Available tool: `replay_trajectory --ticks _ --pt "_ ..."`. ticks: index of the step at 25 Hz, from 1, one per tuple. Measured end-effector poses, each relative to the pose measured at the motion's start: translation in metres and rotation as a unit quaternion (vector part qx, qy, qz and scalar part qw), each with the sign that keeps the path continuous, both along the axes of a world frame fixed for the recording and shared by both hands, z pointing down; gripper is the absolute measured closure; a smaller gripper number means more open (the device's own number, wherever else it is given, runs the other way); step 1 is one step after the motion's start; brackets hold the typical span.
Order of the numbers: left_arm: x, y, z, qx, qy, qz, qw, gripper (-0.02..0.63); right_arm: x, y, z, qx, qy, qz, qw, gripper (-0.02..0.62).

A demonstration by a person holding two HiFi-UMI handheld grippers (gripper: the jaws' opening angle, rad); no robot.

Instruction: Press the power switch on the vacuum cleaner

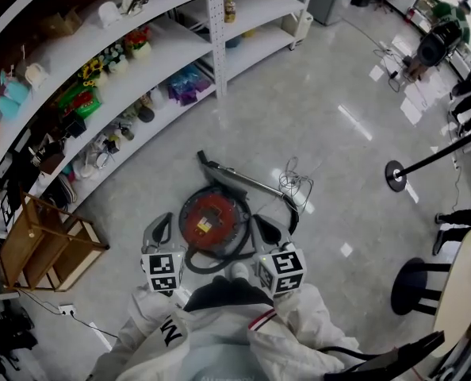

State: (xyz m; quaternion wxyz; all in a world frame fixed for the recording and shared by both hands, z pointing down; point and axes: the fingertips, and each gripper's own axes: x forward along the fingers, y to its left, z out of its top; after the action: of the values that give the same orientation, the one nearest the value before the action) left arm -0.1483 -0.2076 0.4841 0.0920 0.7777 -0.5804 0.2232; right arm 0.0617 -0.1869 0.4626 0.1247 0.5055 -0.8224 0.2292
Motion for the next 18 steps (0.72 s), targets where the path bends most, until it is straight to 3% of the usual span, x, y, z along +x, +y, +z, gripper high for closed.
replay_trajectory --ticks 18 --pt "0.009 0.012 -0.059 0.051 0.032 -0.025 0.9979 0.606 -0.001 -0.002 -0.041 0.040 -0.006 -0.030 0.999 0.595"
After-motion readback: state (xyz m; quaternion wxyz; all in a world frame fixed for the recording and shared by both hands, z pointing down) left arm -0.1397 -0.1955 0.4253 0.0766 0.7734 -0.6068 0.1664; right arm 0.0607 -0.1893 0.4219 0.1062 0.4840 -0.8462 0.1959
